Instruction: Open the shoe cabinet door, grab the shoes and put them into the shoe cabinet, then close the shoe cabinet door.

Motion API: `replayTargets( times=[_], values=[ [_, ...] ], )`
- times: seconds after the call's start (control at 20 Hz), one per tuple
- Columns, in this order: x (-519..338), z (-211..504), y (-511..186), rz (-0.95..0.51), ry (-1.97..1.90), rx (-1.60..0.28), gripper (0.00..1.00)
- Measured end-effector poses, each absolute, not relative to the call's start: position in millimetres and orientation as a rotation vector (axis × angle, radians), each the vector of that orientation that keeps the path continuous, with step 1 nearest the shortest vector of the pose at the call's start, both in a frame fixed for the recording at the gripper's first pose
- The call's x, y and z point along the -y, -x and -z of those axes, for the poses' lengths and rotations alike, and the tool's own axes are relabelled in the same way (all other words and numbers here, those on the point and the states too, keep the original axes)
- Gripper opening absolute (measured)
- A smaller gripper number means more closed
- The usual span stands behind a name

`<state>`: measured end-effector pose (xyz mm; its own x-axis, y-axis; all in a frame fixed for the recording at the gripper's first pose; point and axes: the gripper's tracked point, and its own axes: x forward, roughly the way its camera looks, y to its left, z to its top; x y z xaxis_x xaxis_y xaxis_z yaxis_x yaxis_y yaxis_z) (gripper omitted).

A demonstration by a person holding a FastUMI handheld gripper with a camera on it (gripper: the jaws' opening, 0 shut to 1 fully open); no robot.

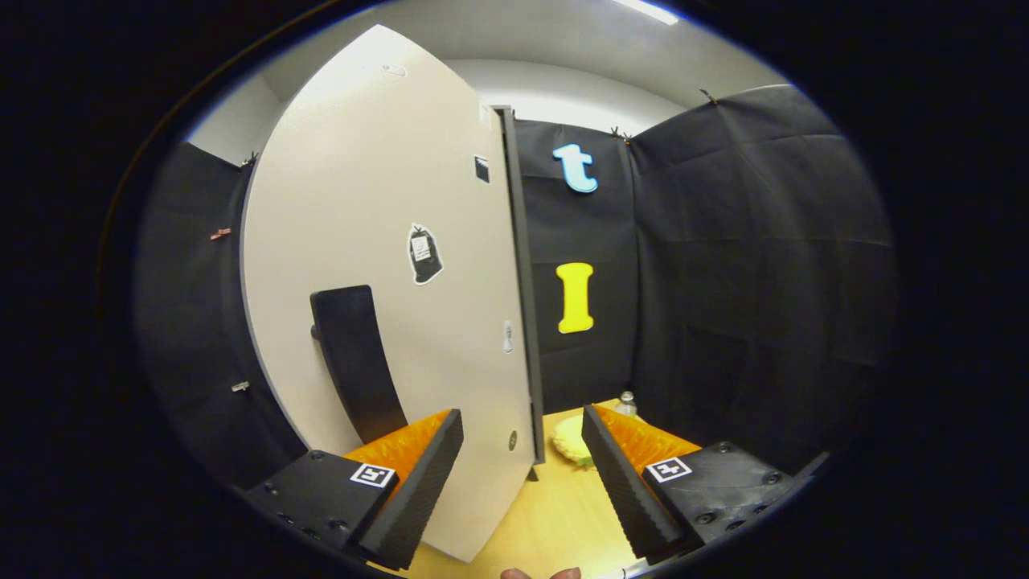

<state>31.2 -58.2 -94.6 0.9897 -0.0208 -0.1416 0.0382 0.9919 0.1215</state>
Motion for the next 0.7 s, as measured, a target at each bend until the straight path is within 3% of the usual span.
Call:
replayTargets(
  times=[0.3, 0.7],
  values=[
    [-28, 81, -54, -0.107, -0.157, -0.124, 0.98],
    [-36, 67, -60, -0.126, -0.142, -0.087, 0.97]
  ],
)
